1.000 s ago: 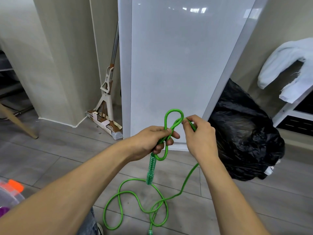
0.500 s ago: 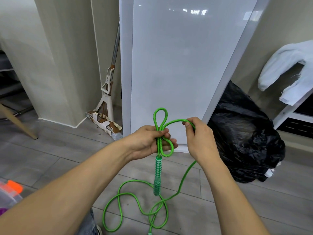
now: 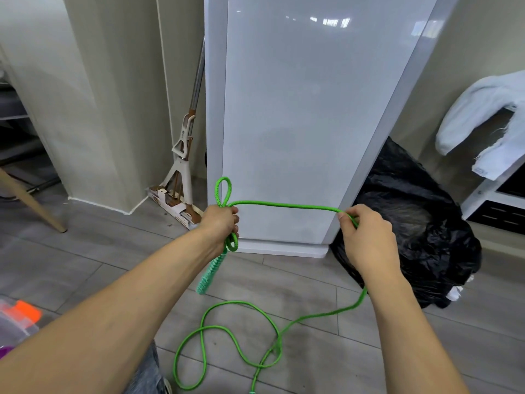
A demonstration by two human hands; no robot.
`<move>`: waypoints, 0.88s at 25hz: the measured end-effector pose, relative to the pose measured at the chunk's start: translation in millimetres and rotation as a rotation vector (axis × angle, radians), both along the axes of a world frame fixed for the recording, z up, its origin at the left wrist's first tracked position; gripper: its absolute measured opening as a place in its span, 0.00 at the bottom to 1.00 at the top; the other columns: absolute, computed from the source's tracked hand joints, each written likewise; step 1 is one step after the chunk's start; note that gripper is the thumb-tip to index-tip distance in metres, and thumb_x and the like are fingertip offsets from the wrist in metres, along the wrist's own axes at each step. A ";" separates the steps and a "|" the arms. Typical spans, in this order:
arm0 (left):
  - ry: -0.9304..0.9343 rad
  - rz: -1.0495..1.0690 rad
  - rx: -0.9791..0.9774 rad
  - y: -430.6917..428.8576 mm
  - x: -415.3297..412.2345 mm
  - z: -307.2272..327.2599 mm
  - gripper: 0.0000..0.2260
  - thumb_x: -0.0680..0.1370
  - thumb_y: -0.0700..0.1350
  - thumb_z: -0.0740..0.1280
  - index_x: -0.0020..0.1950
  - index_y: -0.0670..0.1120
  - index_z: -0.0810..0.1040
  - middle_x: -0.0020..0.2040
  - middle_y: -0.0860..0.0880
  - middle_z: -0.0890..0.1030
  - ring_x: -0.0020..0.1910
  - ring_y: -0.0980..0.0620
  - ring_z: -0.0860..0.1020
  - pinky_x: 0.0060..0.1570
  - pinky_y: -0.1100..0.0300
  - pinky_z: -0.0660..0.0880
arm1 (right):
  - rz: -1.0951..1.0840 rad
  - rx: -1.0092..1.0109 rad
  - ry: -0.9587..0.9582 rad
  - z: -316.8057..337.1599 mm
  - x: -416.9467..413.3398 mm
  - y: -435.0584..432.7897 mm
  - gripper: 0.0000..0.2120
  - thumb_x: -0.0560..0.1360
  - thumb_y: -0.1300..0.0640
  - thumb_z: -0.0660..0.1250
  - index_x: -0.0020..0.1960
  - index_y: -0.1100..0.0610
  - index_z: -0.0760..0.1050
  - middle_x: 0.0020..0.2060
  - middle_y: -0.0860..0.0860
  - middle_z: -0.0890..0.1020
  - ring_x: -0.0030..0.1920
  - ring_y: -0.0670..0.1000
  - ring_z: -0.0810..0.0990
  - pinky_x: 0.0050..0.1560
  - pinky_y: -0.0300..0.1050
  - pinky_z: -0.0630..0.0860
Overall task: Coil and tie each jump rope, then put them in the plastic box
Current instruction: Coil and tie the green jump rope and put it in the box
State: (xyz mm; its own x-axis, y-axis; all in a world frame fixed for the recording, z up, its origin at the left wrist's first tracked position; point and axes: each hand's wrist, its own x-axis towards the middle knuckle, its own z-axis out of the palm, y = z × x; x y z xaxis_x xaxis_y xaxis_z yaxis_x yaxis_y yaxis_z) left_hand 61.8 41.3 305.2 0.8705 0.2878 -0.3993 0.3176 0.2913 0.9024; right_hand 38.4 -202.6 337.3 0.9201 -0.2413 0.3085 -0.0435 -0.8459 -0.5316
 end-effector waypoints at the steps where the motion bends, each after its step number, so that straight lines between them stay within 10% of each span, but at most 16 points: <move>1: -0.002 -0.022 -0.023 -1.2 -1.2 -0.7 0.11 0.83 0.37 0.53 0.45 0.42 0.71 0.33 0.46 0.72 0.25 0.50 0.69 0.30 0.58 0.68 | -0.018 0.044 -0.015 0.6 -0.1 2.2 0.11 0.81 0.48 0.63 0.51 0.54 0.79 0.41 0.53 0.83 0.41 0.58 0.76 0.41 0.49 0.70; 12: -0.135 -0.251 -0.095 -23.9 -18.5 2.5 0.09 0.85 0.40 0.54 0.54 0.37 0.71 0.51 0.36 0.84 0.45 0.39 0.85 0.48 0.44 0.82 | 0.303 0.343 0.075 -11.5 -14.7 76.6 0.12 0.81 0.62 0.58 0.60 0.52 0.73 0.46 0.48 0.85 0.43 0.49 0.79 0.40 0.41 0.71; 22: -0.173 -0.251 -0.091 -37.1 -27.7 5.1 0.11 0.85 0.40 0.57 0.52 0.40 0.79 0.41 0.43 0.84 0.34 0.50 0.83 0.35 0.57 0.78 | 0.283 0.398 -0.035 -19.2 -31.2 107.4 0.05 0.78 0.57 0.65 0.49 0.49 0.78 0.42 0.42 0.82 0.44 0.42 0.80 0.43 0.42 0.77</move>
